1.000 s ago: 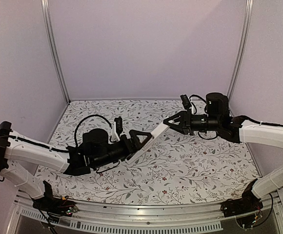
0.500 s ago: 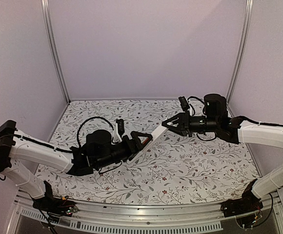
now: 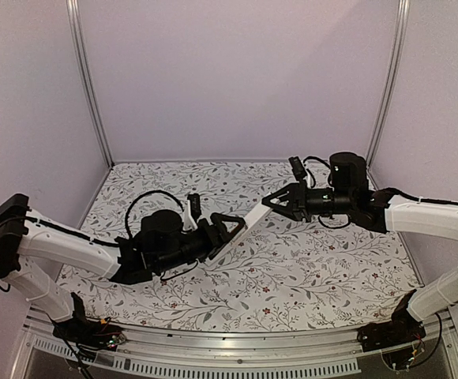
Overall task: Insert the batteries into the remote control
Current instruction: Load the battery into the battery compartment.
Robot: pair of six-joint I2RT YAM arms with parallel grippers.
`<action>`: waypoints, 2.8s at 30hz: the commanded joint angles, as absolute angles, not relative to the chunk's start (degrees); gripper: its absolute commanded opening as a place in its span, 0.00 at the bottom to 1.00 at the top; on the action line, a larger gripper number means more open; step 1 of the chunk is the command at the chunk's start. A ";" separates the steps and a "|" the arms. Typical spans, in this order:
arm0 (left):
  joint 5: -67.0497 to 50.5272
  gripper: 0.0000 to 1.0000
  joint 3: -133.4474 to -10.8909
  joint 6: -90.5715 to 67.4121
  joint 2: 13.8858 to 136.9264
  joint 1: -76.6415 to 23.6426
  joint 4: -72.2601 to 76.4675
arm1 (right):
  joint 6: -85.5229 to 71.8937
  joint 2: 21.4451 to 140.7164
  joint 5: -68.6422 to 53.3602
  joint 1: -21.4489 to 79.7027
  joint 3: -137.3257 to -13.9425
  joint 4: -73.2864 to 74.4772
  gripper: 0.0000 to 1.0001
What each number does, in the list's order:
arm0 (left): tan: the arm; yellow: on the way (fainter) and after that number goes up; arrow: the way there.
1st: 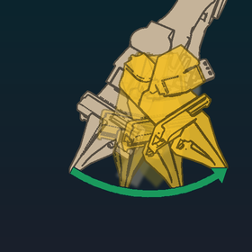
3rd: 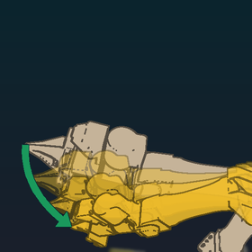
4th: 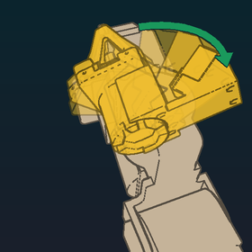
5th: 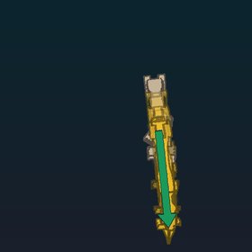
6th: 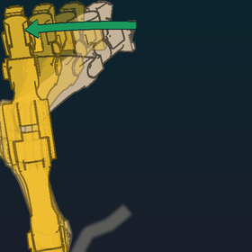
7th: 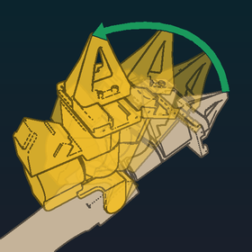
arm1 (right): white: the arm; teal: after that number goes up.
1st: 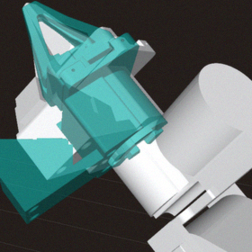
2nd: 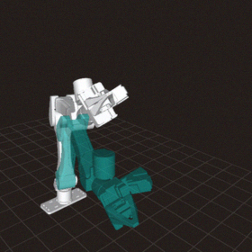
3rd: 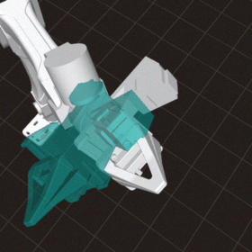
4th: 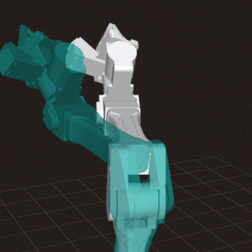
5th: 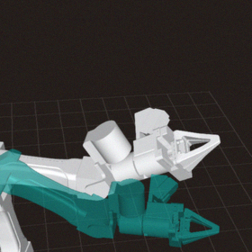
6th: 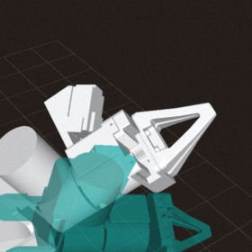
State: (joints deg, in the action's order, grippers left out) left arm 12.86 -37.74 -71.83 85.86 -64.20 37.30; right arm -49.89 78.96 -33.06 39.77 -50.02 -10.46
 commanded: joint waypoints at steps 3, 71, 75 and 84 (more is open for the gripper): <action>12.76 0.72 -38.16 -73.01 86.54 -62.30 38.54 | -48.38 79.54 -33.04 40.78 -50.61 -8.79 0.00; 11.94 0.69 -35.69 -73.52 89.02 -64.95 45.59 | -47.58 76.22 -32.91 39.92 -52.13 -7.46 0.00; 12.34 0.65 -35.11 -73.73 88.97 -64.95 46.49 | -48.31 75.85 -33.38 39.82 -52.14 -8.01 0.00; 13.18 0.57 -34.82 -73.44 88.63 -64.95 45.17 | -50.54 75.54 -34.65 39.29 -51.42 -10.45 0.00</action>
